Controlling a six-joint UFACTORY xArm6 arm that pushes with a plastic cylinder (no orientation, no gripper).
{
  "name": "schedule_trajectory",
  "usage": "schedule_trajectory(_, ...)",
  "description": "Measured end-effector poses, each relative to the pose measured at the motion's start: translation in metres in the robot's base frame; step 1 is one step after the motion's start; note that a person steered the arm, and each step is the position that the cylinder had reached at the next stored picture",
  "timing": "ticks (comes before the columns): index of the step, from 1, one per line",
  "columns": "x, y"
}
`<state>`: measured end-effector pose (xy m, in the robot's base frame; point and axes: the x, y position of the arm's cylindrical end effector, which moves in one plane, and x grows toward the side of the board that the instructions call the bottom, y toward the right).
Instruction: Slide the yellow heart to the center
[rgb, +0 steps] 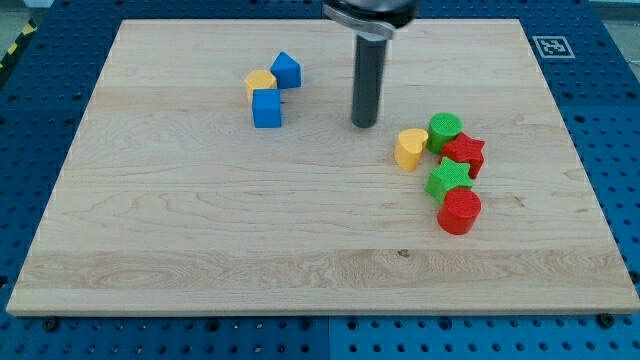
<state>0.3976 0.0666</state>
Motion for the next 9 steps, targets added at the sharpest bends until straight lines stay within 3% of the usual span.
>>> schedule_trajectory(2, 0.011, 0.061)
schedule_trajectory(4, 0.081, 0.006)
schedule_trajectory(5, 0.07, -0.029)
schedule_trajectory(7, 0.136, -0.006)
schedule_trajectory(8, 0.107, -0.049)
schedule_trajectory(9, 0.05, -0.074)
